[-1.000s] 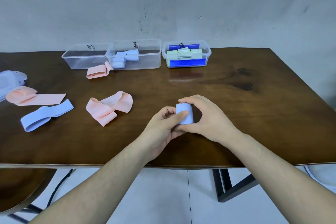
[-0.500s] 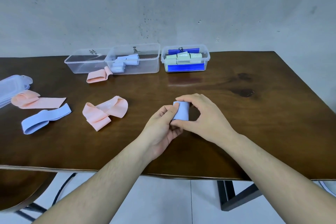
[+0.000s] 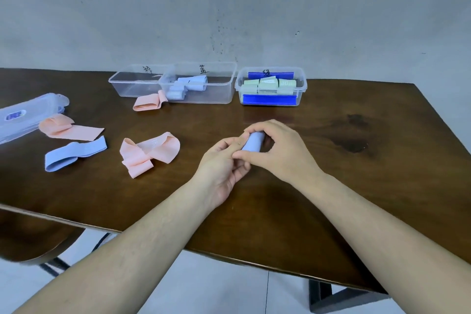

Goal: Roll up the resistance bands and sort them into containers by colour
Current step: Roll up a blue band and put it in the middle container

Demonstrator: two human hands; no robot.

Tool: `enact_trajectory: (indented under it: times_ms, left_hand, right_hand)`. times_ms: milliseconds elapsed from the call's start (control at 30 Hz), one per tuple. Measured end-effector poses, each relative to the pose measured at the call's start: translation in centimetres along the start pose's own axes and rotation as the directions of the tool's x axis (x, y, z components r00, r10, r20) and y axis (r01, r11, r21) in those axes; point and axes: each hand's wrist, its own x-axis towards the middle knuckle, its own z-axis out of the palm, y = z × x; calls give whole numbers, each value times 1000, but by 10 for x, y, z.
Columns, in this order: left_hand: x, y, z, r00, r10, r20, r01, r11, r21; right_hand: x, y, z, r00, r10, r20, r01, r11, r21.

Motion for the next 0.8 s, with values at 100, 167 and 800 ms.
enact_trajectory:
  times_ms: [100,167,800]
  left_hand:
    - [7,13,-4,1000,5,1,-5,998,67]
    - [12,24,-9,1000,1,27,-5,993,122]
    - [135,186,-95,962,126,241,-267,608,747]
  right_hand:
    - [15,0,1,999,-4,37,4,1000,-8]
    - [28,0,3,999,-6,54,8,999,-48]
    - [191,-26,69,986,-47,158,69,988,-138]
